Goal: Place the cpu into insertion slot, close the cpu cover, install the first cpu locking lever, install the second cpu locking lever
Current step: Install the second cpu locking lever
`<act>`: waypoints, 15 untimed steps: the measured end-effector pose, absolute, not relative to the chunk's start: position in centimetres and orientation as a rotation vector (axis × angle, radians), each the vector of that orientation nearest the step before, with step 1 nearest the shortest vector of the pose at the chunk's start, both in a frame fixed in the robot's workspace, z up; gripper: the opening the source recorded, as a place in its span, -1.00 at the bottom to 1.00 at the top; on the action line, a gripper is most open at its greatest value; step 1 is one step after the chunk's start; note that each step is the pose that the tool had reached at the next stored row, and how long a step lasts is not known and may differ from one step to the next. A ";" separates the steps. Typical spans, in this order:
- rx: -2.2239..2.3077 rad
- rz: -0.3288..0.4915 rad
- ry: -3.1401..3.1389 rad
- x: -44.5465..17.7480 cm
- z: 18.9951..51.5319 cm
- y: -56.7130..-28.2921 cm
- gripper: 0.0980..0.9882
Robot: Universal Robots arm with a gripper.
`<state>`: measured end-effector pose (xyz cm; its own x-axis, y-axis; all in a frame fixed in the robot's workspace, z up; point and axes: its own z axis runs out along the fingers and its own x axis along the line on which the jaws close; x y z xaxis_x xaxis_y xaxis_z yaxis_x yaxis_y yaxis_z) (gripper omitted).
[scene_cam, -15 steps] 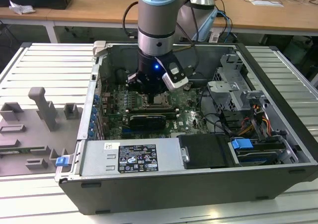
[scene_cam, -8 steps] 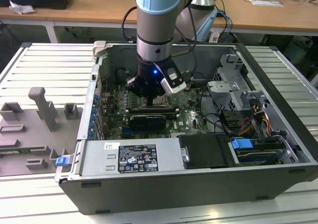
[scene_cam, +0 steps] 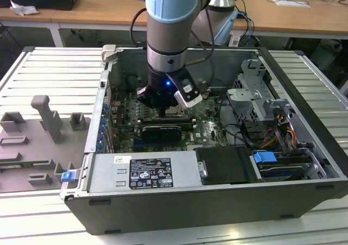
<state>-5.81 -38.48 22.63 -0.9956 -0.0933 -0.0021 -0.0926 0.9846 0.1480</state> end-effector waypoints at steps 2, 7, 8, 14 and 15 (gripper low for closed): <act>0.153 -0.253 -3.123 -6.1 22.5 -38.5 -0.98; 0.161 -0.273 -3.121 -6.5 21.6 -38.6 -0.98; 0.162 -0.274 -3.121 -6.5 21.4 -38.6 -0.98; 0.162 -0.319 -3.118 -6.8 20.8 -38.8 -0.98; 0.162 -0.325 -3.118 -6.9 20.7 -39.0 -0.98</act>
<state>-6.85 -39.00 20.74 -0.9946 -0.1031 -0.0081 -0.1025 0.9733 0.2055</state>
